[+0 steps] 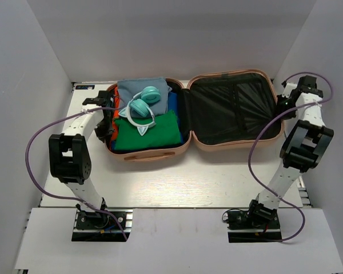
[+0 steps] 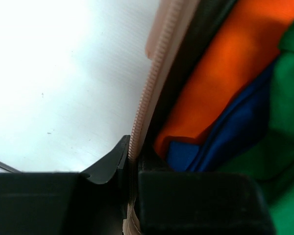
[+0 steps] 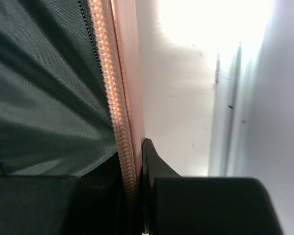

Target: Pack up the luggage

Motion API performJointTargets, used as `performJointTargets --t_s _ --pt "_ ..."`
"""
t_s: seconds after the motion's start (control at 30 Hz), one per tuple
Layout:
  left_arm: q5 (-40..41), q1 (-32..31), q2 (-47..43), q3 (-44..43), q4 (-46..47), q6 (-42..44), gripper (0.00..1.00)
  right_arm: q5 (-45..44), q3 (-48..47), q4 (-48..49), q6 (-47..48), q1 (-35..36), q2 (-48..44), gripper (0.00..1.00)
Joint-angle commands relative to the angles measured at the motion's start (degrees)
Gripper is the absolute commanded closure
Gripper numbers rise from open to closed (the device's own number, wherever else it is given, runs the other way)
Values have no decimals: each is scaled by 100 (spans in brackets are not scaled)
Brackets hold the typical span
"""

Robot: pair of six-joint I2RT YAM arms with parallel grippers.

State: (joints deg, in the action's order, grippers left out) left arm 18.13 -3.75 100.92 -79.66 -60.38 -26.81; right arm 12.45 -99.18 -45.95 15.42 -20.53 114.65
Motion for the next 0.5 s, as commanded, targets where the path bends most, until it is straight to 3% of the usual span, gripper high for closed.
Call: performJointTargets --t_s 0.0,0.23,0.47 --pt "534 -240 -284 249 -176 -457 100 1285 -575 456 -689 277 -1426 100" --pt "69 -802 -477 600 289 -378 100 2464 -1358 -175 -786 1338 -2060 100" --pt "-317 -1268 -687 960 649 -439 100 2114 -2350 -836 -689 2824 -2201 100"
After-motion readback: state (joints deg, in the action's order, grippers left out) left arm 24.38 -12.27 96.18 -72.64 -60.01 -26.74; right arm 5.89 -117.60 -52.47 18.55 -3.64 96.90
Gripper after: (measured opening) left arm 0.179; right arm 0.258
